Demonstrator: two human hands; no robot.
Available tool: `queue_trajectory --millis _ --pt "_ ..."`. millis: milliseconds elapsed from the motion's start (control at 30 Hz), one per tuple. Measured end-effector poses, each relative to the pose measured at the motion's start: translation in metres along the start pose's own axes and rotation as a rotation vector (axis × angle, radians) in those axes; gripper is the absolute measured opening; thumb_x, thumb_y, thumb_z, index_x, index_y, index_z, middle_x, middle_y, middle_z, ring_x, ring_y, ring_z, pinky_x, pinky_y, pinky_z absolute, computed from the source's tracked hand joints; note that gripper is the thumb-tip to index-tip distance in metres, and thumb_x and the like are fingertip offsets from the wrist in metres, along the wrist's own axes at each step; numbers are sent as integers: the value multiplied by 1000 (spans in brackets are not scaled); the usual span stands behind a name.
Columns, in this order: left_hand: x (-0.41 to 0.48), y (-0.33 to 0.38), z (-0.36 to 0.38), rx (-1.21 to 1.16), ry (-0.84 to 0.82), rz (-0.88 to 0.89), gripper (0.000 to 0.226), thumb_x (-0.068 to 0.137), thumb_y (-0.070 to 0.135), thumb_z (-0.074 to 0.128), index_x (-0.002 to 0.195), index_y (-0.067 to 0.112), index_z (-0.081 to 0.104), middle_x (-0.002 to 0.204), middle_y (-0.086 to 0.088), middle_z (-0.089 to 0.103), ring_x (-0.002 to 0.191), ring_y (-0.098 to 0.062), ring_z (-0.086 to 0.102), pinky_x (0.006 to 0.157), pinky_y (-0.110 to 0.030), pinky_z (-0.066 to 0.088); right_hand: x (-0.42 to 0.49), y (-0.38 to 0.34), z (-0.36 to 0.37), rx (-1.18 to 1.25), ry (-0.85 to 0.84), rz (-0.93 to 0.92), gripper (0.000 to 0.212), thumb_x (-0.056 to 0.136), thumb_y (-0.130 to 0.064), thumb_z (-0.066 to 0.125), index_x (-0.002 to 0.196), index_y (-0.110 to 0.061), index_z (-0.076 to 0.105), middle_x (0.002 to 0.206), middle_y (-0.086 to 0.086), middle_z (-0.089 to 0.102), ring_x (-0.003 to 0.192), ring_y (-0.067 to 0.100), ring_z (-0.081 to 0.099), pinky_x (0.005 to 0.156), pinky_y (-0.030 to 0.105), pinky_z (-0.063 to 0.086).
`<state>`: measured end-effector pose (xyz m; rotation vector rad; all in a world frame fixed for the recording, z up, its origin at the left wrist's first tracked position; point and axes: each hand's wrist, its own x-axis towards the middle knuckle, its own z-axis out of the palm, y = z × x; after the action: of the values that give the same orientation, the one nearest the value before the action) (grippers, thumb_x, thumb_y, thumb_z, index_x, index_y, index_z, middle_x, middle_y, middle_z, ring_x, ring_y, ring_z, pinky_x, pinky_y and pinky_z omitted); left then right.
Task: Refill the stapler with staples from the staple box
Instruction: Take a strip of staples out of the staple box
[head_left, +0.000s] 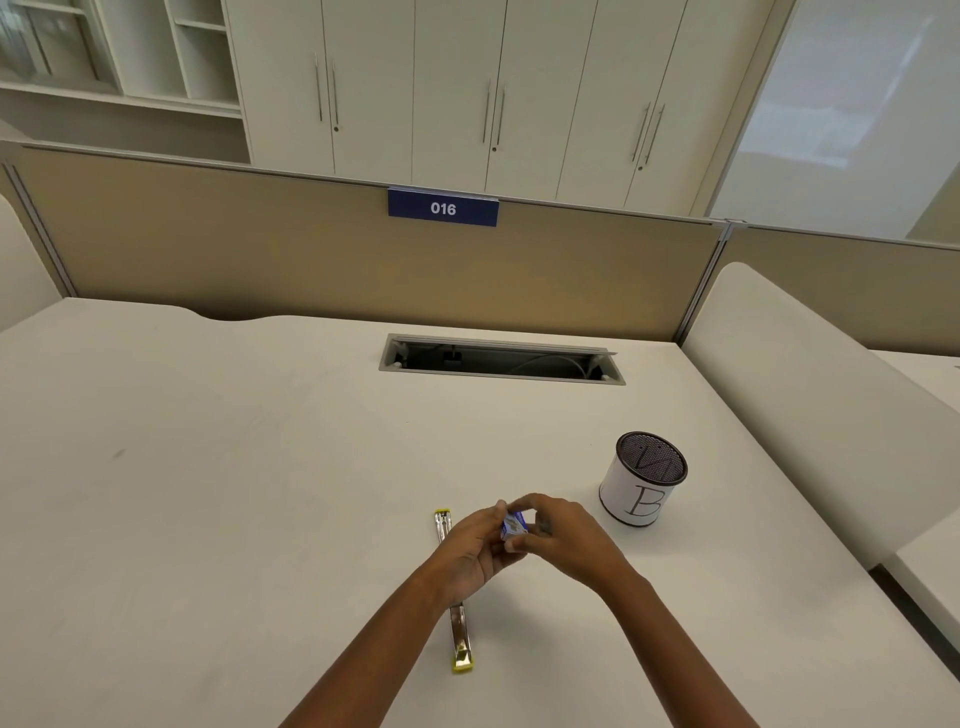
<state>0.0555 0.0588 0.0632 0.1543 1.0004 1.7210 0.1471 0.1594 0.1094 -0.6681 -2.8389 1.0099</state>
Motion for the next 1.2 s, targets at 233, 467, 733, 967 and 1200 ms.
queue_trajectory --millis 233,467,733,967,1200 --pt "1 -8 1 120 -31 -68 26 98 22 39 103 3 56 90 -15 65 70 -17 65 62 -24 58 1 18 -1 -5 -116 28 55 75 -31 71 124 -21 48 58 -17 36 51 2 36 48 15 24" --pt "0 -6 3 208 -37 -95 22 98 21 40 110 6 51 101 -18 63 85 -26 63 73 -28 56 8 42 -4 -48 -115 81 54 70 -35 75 116 -20 51 67 -11 47 57 3 40 50 17 27" --pt "-4 34 -20 420 72 80 22 99 14 36 115 6 50 96 -10 61 82 -18 57 75 -26 46 4 92 -18 -240 -17 290 55 73 -34 72 120 -17 47 112 6 61 85 18 51 72 23 37" --pt "1 46 -51 685 386 119 35 93 -6 28 114 4 54 84 -7 56 64 -13 51 59 -19 42 -1 112 -17 -222 -7 369 61 73 -31 72 124 -17 42 118 9 60 101 24 58 79 27 44" --pt "9 42 -77 1184 321 283 64 83 -15 38 135 21 44 133 -7 45 103 -33 55 69 -14 39 1 105 -14 66 154 355 55 77 -20 72 124 -10 44 70 4 48 65 16 47 57 19 37"
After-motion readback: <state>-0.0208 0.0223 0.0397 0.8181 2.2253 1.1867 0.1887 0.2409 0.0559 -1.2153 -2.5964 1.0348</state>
